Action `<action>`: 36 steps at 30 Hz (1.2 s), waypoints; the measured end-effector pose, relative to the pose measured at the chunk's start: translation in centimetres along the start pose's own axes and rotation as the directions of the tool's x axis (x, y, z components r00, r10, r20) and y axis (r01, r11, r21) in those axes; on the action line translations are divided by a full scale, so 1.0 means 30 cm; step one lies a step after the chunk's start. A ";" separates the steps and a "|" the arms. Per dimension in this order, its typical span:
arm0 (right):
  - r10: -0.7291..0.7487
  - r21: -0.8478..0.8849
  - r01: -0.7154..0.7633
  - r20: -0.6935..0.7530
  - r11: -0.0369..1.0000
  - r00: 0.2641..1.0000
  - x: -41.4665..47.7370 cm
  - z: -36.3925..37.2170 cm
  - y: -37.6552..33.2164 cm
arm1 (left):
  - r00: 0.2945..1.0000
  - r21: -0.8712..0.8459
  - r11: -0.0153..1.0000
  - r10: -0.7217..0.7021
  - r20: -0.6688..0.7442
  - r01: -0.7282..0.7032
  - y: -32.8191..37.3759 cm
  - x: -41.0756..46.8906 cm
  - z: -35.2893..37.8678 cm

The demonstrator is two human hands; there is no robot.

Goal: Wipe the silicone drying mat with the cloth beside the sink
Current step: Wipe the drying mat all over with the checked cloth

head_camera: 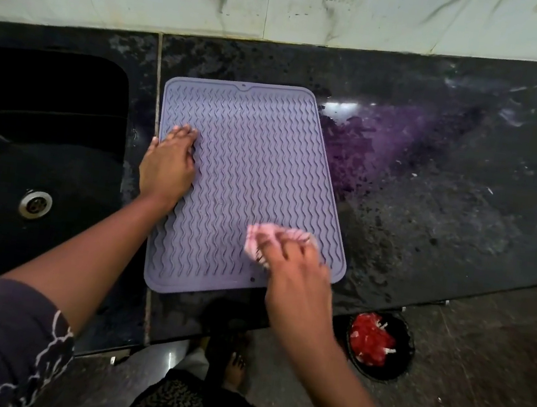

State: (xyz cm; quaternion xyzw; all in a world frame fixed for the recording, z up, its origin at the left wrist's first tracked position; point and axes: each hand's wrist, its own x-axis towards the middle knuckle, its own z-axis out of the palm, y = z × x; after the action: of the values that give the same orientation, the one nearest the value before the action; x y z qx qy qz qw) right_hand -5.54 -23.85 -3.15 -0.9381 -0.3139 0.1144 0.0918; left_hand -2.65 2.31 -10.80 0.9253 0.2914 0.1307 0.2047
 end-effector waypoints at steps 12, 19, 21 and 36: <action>-0.219 -0.123 0.237 0.140 0.964 0.966 -0.001 0.037 0.054 | 1.000 -0.006 1.000 0.004 -0.011 -0.004 -0.003 0.006 0.001; -0.174 -0.083 0.223 0.390 0.971 0.904 0.178 -0.099 0.013 | 1.000 -0.078 0.997 0.001 0.001 -0.001 -0.012 0.019 -0.018; -0.093 0.119 0.043 0.450 0.992 0.888 0.266 -0.191 -0.006 | 0.999 -0.104 0.994 0.039 0.013 -0.038 -0.031 0.037 -0.033; -0.182 -0.095 0.180 -0.019 0.979 0.983 1.040 0.091 -0.220 | 0.996 0.119 0.992 0.030 0.086 -0.040 -0.169 0.301 -0.036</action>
State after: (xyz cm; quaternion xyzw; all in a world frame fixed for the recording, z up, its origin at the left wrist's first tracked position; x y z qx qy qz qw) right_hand 14.22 0.65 -9.06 -0.9104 -0.4016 0.0781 0.0624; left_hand 1.69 11.78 -11.05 0.9455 0.2737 0.0774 0.1584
